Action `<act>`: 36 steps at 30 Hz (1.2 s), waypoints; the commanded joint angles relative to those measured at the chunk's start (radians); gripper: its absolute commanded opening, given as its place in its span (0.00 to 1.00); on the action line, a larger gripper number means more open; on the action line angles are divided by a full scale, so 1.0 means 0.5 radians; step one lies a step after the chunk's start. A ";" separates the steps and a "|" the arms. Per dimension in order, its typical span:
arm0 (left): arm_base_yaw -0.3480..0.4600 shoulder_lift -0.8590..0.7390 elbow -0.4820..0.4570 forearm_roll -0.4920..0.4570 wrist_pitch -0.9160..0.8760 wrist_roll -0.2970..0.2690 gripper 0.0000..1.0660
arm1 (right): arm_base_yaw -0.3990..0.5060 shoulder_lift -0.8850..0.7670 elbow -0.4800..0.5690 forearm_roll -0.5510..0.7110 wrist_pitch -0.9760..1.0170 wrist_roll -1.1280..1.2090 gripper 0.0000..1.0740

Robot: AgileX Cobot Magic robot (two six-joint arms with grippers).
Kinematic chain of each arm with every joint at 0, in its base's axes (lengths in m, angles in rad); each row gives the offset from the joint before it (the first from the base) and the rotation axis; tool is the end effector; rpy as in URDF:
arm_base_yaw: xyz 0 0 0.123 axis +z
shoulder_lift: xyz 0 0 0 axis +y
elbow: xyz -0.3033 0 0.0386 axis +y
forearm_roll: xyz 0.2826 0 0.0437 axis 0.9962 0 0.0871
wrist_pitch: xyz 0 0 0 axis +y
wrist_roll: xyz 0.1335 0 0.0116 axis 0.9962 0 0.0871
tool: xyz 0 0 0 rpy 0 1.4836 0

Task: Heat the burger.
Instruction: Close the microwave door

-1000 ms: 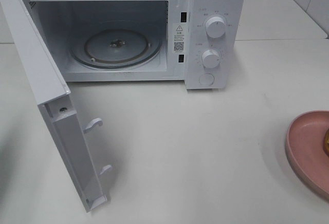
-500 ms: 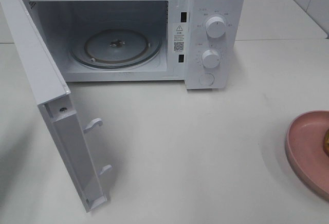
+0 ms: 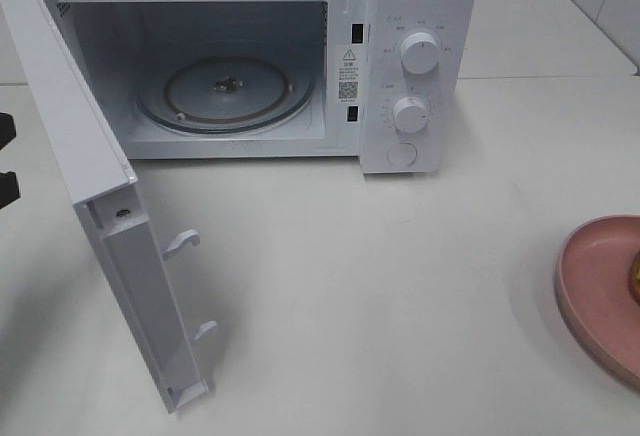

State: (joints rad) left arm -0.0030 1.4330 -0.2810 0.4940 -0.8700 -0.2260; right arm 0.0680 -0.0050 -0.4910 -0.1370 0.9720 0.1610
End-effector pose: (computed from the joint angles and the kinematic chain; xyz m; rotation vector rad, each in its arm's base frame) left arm 0.2720 -0.0494 0.1564 0.3598 1.7829 -0.2643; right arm 0.0486 -0.0118 0.2830 0.0895 1.9506 -0.0106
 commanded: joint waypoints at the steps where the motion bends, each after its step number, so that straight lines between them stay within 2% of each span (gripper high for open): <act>1: -0.160 0.102 -0.064 -0.070 -0.042 0.024 0.00 | -0.014 -0.052 0.004 -0.006 -0.018 -0.014 0.71; 2: -0.160 0.102 -0.064 -0.070 -0.042 0.024 0.00 | -0.014 -0.052 0.004 -0.006 -0.018 -0.014 0.71; 6: -0.334 0.202 -0.094 -0.232 -0.088 0.098 0.00 | -0.014 -0.052 0.004 -0.006 -0.018 -0.014 0.71; 13: -0.506 0.278 -0.150 -0.370 -0.116 0.120 0.00 | -0.014 -0.052 0.004 -0.006 -0.018 -0.014 0.71; 15: -0.610 0.322 -0.210 -0.512 -0.124 0.138 0.00 | -0.014 -0.052 0.004 -0.006 -0.018 -0.014 0.71; 18: -0.638 0.336 -0.226 -0.542 -0.124 0.138 0.00 | -0.014 -0.052 0.004 -0.006 -0.018 -0.014 0.71; 20: -0.722 0.378 -0.280 -0.604 -0.124 0.144 0.00 | -0.014 -0.052 0.004 -0.006 -0.018 -0.014 0.71; 24: -0.792 0.426 -0.342 -0.676 -0.120 0.190 0.00 | -0.014 -0.052 0.004 -0.006 -0.018 -0.014 0.71; 26: -0.870 0.468 -0.414 -0.812 -0.116 0.222 0.00 | -0.014 -0.052 0.004 -0.006 -0.018 -0.014 0.70; 29: -0.934 0.516 -0.490 -0.912 -0.112 0.248 0.00 | -0.014 -0.052 0.004 -0.006 -0.018 -0.014 0.70; 36: -1.050 0.628 -0.666 -0.972 -0.070 0.274 0.00 | -0.014 -0.052 0.004 -0.006 -0.018 -0.014 0.70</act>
State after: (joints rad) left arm -0.5210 1.7480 -0.6070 0.0180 -0.9120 -0.0950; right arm 0.0680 -0.0050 -0.4910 -0.1370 0.9720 0.1610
